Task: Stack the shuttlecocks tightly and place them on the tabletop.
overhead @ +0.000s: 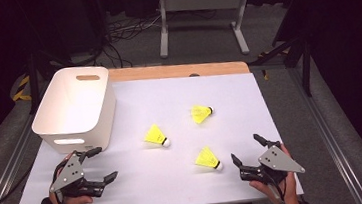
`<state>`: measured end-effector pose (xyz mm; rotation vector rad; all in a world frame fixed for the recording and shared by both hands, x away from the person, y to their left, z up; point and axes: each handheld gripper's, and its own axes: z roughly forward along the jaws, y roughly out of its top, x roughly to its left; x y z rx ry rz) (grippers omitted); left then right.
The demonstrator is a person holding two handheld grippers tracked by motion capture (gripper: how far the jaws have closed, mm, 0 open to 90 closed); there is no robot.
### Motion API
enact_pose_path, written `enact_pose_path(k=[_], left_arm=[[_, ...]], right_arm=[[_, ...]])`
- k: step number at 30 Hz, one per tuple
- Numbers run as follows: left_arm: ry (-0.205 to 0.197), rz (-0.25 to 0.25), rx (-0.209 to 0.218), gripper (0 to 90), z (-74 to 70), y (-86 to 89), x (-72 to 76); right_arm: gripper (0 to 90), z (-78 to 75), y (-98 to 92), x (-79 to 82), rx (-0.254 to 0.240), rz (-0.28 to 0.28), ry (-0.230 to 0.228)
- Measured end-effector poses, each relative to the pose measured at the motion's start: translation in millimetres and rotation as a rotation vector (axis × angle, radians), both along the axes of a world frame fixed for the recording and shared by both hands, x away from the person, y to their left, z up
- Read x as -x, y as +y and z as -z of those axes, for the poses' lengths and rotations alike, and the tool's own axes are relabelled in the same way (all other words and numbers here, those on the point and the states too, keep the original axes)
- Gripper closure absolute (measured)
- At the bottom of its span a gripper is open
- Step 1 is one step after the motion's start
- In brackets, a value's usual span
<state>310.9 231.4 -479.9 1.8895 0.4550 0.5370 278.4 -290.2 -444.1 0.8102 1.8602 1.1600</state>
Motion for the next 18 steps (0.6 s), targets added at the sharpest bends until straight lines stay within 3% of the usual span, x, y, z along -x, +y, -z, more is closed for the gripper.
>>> enact_pose_path(k=[6, 13, 15, 18], left_arm=[[0.003, 0.005, -0.009, 11.4, 0.8, -2.1, 0.8], [0.030, 0.015, -0.021, 12.7, 4.1, -3.8, 1.2], [0.057, 0.027, -0.052, 14.2, 6.5, -8.5, -1.1], [0.084, 0.040, -0.049, 16.4, 7.8, -13.5, -3.9]], right_arm=[[10.6, -0.1, 1.6, 2.4, 0.006, -0.011, -0.014], [10.5, 3.4, 5.5, -4.2, 0.012, -0.018, 0.006], [10.8, 4.5, 5.5, -7.0, 0.003, -0.025, 0.016], [10.8, 6.0, 5.6, -9.2, 0.010, -0.027, 0.031]])
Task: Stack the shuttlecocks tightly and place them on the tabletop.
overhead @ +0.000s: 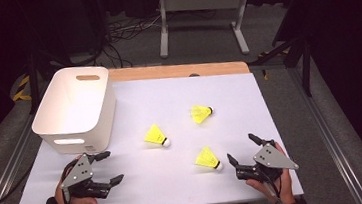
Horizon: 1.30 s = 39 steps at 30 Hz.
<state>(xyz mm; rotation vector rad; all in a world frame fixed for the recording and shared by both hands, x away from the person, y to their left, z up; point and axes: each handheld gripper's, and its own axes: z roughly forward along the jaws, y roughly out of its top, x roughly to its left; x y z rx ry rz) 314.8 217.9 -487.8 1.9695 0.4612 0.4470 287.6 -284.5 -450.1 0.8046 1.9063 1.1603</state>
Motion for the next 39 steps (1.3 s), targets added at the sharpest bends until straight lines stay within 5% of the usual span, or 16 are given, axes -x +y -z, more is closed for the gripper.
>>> enact_pose_path(k=[9, 17, 24, 35, 39], left_arm=[[0.060, 0.062, -0.077, 19.4, -5.6, -53.5, -29.6], [0.091, 0.025, -0.056, 19.8, -12.9, -75.4, -62.2], [0.158, 0.007, -0.038, 24.1, -11.5, -91.4, -94.8], [0.249, 0.029, -0.012, 47.7, -2.6, -91.8, -108.7], [0.248, 0.032, 0.001, 68.0, -2.9, -89.8, -108.9]], right_arm=[[11.5, 0.4, -0.1, -1.6, 0.002, -0.001, 0.019], [12.0, 2.1, 0.7, -2.6, 0.006, -0.011, 0.028], [12.5, 4.2, 1.7, -4.0, 0.012, -0.017, 0.043], [13.6, 6.7, 1.5, -5.7, 0.020, -0.026, 0.060], [14.2, 7.0, 1.5, -5.8, 0.025, -0.028, 0.062]])
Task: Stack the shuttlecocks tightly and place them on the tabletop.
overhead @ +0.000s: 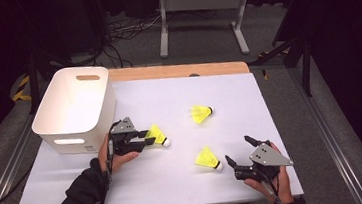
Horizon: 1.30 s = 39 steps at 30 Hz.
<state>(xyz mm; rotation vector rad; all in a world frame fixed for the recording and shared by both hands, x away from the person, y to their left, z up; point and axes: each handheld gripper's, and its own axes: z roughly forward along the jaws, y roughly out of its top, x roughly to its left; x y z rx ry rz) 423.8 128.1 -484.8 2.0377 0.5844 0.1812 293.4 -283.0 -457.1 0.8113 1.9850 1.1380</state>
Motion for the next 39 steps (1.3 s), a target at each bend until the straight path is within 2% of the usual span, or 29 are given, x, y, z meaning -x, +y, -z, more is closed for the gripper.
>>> enact_pose_path(k=[1, 3, 5, 7, 8, 9, 10, 11, 12, 13, 15, 16, 19, 26, 34, 39], left_arm=[[-0.012, -0.001, 0.003, 68.0, -1.3, 0.6, 0.9], [-0.026, -0.001, 0.011, 80.7, -3.4, 1.6, 2.0], [-0.047, 0.001, 0.014, 87.1, -6.7, 2.3, 3.7], [-0.061, -0.006, 0.013, 88.2, -9.4, 2.6, 4.4], [-0.061, -0.006, 0.013, 88.3, -9.4, 2.6, 4.4], [-0.093, -0.015, 0.003, 88.5, -14.1, 3.6, 7.3], [-0.104, -0.022, -0.009, 88.7, -16.8, 3.7, 8.8], [-0.111, -0.030, -0.028, 88.8, -19.8, 3.6, 10.0], [-0.111, -0.030, -0.028, 88.7, -19.8, 3.6, 10.0], [-0.136, -0.058, -0.063, 88.8, -25.6, 3.8, 13.4], [-0.153, -0.081, -0.099, 88.9, -30.2, 5.5, 15.4], [-0.153, -0.081, -0.099, 88.9, -30.2, 5.5, 15.4], [-0.176, -0.126, -0.164, 88.8, -33.0, 8.2, 17.0], [-0.207, -0.169, -0.254, 88.8, -33.3, 10.0, 16.2], [-0.215, -0.172, -0.284, 86.6, -30.2, 0.9, 14.8], [-0.214, -0.147, -0.291, 83.8, -28.7, -10.5, 9.7]], right_arm=[[14.4, 0.0, -0.1, 0.0, 0.002, 0.000, 0.000], [14.7, 0.1, -0.8, -0.2, 0.003, 0.002, 0.000], [14.7, 0.4, -0.9, -0.5, 0.003, 0.004, 0.003], [14.8, 0.5, -1.0, -0.6, 0.003, 0.005, 0.003], [14.8, 0.5, -1.1, -0.7, 0.002, 0.005, 0.002], [14.8, 0.3, -1.2, -0.4, -0.004, 0.001, 0.002], [14.8, 0.1, -1.3, -0.3, -0.004, 0.000, -0.001], [14.8, -0.1, -1.2, -0.3, 0.000, 0.002, -0.001], [14.8, -0.1, -1.2, -0.2, -0.002, 0.001, 0.000], [14.8, 0.0, -1.3, -0.3, -0.005, 0.000, 0.001], [14.8, 0.2, -0.9, -0.4, 0.000, -0.003, 0.003], [14.8, 0.2, -0.9, -0.4, 0.000, -0.003, 0.003], [14.8, 0.8, -0.3, -0.6, 0.004, -0.006, 0.010], [14.3, 1.5, -0.2, -1.6, 0.009, -0.005, 0.018], [13.7, 2.0, -0.2, -2.2, 0.013, -0.006, 0.024], [13.0, 2.6, 0.0, -2.9, 0.011, -0.004, 0.030]])
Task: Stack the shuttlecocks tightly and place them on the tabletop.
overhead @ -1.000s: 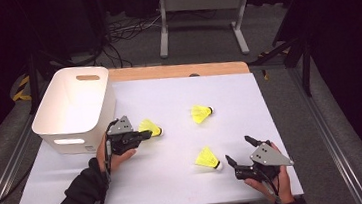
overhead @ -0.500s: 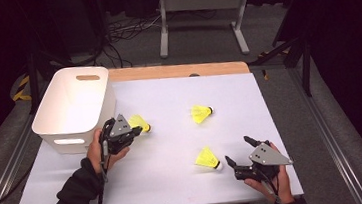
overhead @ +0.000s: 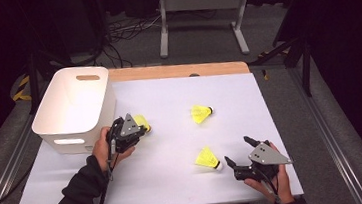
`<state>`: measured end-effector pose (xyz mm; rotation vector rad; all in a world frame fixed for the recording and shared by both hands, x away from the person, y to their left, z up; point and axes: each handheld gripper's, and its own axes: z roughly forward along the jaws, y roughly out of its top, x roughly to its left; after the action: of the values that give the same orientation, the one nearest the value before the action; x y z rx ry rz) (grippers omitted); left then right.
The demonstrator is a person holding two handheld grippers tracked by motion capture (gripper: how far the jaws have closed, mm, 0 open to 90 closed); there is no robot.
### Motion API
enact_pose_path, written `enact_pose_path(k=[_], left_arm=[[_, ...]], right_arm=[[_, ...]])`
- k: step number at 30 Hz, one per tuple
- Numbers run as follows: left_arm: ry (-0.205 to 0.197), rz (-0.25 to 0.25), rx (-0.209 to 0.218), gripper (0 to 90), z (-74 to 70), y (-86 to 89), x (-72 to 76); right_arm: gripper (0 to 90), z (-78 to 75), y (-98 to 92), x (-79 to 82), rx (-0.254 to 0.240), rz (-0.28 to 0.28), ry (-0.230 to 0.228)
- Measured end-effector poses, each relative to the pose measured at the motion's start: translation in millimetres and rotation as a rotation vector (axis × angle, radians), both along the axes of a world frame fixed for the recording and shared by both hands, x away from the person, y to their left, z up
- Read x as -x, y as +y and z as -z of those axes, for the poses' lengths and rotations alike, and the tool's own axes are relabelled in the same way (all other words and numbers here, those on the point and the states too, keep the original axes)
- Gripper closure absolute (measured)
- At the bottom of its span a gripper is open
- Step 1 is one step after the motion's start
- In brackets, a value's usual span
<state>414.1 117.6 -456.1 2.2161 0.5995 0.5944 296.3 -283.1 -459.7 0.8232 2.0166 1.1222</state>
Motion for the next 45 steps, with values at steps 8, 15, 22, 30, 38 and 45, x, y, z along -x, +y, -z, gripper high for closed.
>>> enact_pose_path(k=[8, 15, 22, 30, 38, 45], left_arm=[[0.006, 0.029, -0.028, 80.7, -8.9, -17.7, -11.4], [0.028, 0.062, -0.077, 85.3, -10.9, -34.6, -21.1], [0.043, 0.117, -0.145, 86.8, -12.5, -57.8, -26.1], [0.098, 0.161, -0.293, 87.9, -15.1, -90.8, -36.6], [0.162, 0.176, -0.394, 88.9, -21.0, -86.1, -39.7], [0.175, 0.164, -0.388, 88.6, -18.3, -83.7, -39.9]], right_arm=[[12.9, -1.2, -1.5, 0.8, -0.006, 0.000, -0.007], [13.0, -3.1, -3.0, 2.2, -0.013, 0.004, -0.017], [13.1, -4.0, -2.8, 2.2, -0.008, -0.009, -0.019], [13.2, -3.5, -0.2, 2.1, 0.003, -0.022, -0.009], [13.5, -3.2, 2.6, 1.6, 0.010, -0.044, -0.005], [13.4, -2.7, 6.0, 1.0, 0.020, -0.051, 0.001]])
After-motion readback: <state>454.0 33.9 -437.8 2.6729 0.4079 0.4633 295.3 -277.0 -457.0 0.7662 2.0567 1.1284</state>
